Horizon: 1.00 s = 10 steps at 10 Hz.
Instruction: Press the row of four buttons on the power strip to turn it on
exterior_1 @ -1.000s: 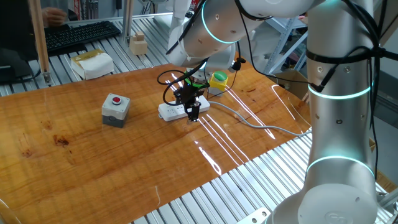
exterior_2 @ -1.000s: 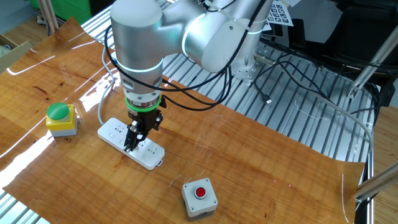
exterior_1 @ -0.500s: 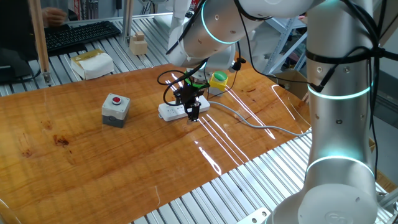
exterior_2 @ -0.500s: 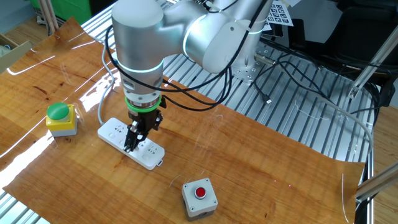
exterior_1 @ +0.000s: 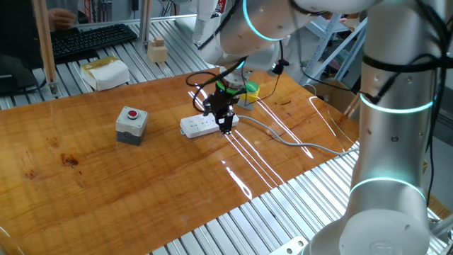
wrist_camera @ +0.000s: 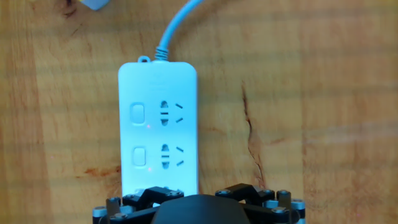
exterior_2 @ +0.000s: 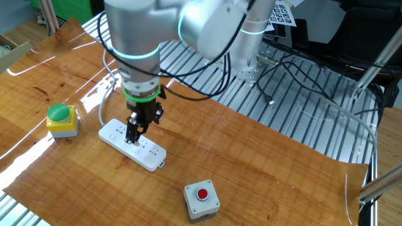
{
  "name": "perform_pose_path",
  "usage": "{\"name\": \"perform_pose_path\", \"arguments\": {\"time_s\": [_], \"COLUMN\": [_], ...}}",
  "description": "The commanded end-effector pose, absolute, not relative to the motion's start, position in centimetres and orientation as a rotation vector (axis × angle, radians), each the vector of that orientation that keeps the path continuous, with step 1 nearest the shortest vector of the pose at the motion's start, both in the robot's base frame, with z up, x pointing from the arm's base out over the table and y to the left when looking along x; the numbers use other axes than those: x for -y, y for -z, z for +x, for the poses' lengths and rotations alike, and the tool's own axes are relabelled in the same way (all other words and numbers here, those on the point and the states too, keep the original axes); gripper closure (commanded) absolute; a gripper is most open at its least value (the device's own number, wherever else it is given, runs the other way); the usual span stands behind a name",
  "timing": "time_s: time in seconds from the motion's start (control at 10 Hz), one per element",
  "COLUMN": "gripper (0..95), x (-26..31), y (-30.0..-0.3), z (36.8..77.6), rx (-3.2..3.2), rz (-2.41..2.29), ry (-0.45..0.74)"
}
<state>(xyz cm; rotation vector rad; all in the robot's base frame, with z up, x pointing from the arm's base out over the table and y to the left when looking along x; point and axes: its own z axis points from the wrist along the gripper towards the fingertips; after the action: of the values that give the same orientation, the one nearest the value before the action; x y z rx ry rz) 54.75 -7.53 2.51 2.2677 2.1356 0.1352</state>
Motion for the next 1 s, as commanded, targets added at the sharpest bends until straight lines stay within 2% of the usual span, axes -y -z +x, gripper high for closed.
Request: {"name": "perform_pose_path", "arguments": {"time_s": [0.1,1.0], "gripper": [0.0,0.0], "x": [7.61,7.35], "y": [-2.65,-2.03], "z": [54.94,55.19], "rx": [-2.113,-2.112], "rz": [2.280,2.279], "ry": [-0.160,-0.178]}}
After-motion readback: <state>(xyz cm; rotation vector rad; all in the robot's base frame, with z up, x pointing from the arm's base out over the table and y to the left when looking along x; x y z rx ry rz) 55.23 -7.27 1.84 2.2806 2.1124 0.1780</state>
